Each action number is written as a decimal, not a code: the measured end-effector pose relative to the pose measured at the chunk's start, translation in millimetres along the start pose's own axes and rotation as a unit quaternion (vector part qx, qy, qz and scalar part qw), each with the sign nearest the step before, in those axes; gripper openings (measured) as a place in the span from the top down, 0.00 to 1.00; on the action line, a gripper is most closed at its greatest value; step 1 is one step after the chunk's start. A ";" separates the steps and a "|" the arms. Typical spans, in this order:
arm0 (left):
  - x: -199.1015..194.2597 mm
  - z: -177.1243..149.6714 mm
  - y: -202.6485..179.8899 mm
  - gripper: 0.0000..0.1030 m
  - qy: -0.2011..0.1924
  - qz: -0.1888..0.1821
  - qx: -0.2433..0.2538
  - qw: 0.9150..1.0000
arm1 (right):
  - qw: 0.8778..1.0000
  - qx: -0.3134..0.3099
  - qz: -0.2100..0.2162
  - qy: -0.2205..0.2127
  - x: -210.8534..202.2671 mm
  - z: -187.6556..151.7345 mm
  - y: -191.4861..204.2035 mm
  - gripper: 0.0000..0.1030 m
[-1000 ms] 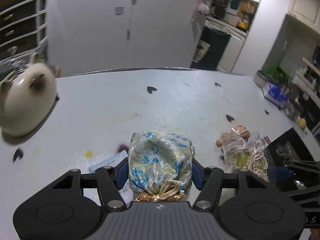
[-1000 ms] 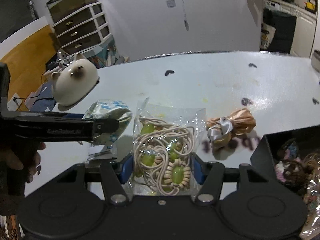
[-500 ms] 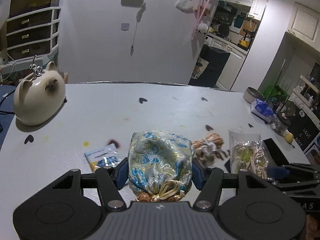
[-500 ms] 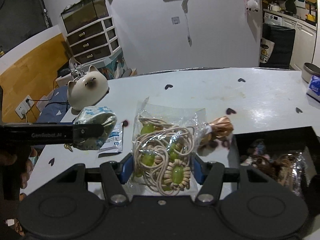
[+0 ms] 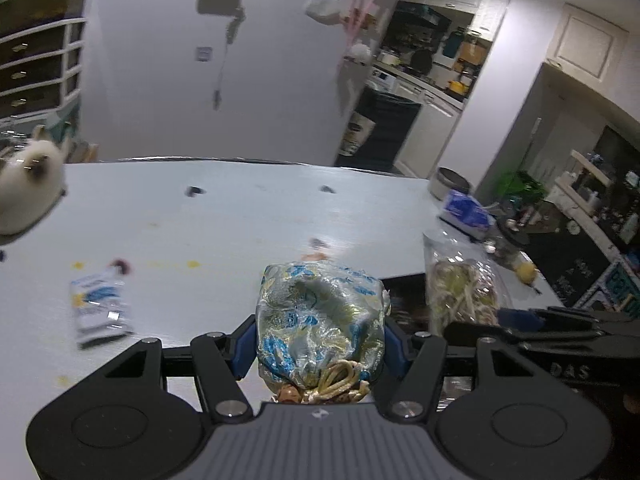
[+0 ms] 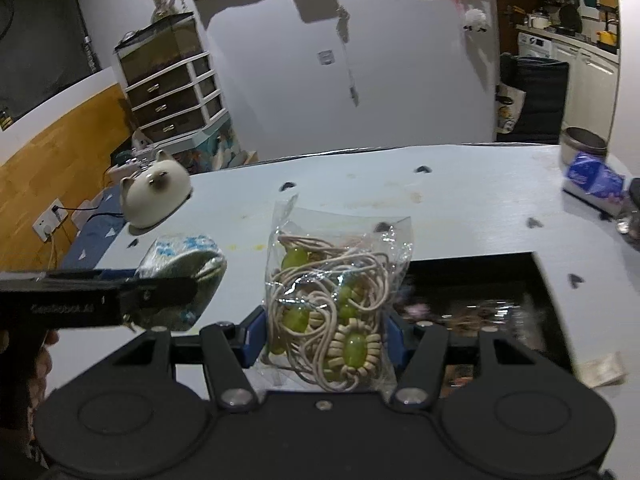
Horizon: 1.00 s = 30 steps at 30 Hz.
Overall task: Organize soft objects
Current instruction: 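Carry the satin pouch and beaded-cord bag over the black box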
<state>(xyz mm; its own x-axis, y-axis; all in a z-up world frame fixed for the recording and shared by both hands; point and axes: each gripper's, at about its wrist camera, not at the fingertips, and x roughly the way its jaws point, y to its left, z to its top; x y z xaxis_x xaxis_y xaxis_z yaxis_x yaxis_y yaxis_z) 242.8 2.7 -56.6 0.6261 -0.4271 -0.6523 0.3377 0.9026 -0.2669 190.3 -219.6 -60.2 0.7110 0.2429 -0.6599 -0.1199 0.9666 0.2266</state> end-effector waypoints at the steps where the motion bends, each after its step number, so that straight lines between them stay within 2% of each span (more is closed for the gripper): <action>1: 3.0 -1.1 -9.0 0.40 0.002 -0.006 0.001 1.000 | 1.000 0.003 -0.002 -0.002 -3.4 -0.4 -8.3 0.42; 12: 57.9 -5.8 -92.1 0.40 0.051 -0.073 0.055 0.994 | 0.998 0.038 -0.038 -0.019 -30.5 -2.8 -94.6 0.42; 16: 90.7 -10.5 -113.8 0.40 0.092 -0.085 0.092 0.988 | 0.997 0.051 -0.052 -0.020 -36.3 -3.2 -119.7 0.42; 18: 111.4 -14.7 -119.6 0.40 0.130 -0.094 0.106 0.981 | 0.997 0.056 -0.058 -0.021 -38.3 -3.1 -130.5 0.42; 22: 140.2 -22.9 -126.2 0.37 0.162 -0.085 0.132 0.974 | 0.996 0.065 -0.065 -0.018 -37.2 -0.8 -147.2 0.42; 23: 146.6 -24.3 -126.8 0.30 0.167 -0.074 0.141 0.973 | 0.996 0.066 -0.065 -0.016 -35.2 0.2 -149.3 0.42; 24: 152.0 -25.6 -127.3 0.29 0.172 -0.065 0.147 0.972 | 0.996 0.066 -0.064 -0.014 -32.4 1.5 -151.6 0.42; 25: 155.1 -26.2 -126.7 0.21 0.176 -0.056 0.151 0.971 | 0.996 0.066 -0.061 -0.011 -29.4 3.0 -153.1 0.42; 26: 155.4 -26.2 -125.3 0.18 0.175 -0.055 0.150 0.971 | 0.996 0.065 -0.057 -0.007 -25.5 4.8 -154.7 0.42; 28: 152.1 -23.3 -121.3 0.18 0.167 -0.063 0.137 0.974 | 0.997 0.062 -0.047 0.001 -17.0 7.8 -155.8 0.42; 30: 145.1 -19.6 -117.1 0.27 0.155 -0.062 0.122 0.978 | 0.997 0.064 -0.034 0.013 -7.0 10.5 -155.6 0.42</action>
<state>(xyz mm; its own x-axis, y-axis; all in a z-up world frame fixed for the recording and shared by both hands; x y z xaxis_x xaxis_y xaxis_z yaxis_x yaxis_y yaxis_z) 280.3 -163.9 -133.9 0.3388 -0.4609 -0.8202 0.5785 0.7896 -0.2047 211.3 -372.6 -83.4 0.6955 0.1812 -0.6953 0.0179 0.9630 0.2688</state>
